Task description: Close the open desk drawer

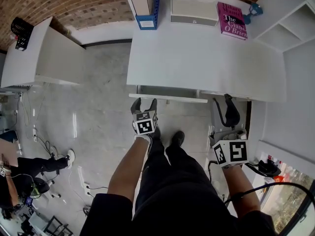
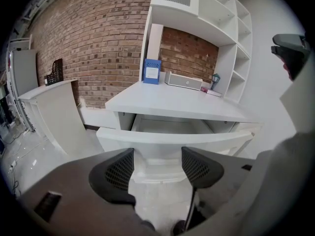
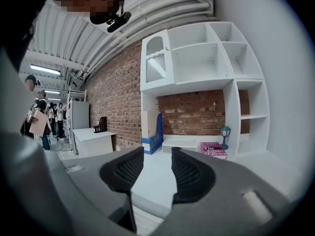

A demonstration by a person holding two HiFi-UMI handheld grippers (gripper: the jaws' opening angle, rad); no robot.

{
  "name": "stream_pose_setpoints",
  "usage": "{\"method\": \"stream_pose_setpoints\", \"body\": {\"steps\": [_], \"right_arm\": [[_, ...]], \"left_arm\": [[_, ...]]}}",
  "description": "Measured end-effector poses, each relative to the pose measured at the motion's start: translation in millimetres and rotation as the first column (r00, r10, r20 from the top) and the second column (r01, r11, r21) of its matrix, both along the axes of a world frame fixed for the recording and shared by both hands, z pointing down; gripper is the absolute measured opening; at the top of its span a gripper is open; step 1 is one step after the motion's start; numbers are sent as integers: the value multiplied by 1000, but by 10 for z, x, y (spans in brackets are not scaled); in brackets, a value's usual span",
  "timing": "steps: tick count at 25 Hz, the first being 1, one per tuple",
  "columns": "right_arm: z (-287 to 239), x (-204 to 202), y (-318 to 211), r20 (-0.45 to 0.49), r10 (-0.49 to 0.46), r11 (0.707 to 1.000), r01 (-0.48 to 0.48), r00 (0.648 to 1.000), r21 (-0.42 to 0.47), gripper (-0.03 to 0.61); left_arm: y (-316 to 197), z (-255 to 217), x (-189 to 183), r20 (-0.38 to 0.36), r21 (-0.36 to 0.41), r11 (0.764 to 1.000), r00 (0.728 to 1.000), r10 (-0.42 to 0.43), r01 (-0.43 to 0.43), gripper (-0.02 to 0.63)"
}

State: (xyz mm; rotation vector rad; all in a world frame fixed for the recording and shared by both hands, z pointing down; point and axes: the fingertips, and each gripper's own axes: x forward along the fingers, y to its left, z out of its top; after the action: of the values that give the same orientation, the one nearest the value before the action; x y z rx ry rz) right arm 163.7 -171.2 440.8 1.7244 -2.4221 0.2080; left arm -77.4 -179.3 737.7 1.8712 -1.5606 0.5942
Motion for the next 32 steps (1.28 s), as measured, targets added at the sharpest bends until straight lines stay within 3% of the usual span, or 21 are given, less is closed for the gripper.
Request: {"method": "stream_pose_setpoints", "body": {"steps": [15, 32], "right_arm": [[140, -159, -173, -15, 88, 996, -88, 996, -34, 176], [182, -69, -279, -27, 137, 989, -138, 990, -47, 175]], "left_arm": [[-389, 48, 24, -7, 25, 1000, 1000, -1, 1, 299], [-644, 66, 57, -33, 51, 999, 999, -6, 8, 299]]}}
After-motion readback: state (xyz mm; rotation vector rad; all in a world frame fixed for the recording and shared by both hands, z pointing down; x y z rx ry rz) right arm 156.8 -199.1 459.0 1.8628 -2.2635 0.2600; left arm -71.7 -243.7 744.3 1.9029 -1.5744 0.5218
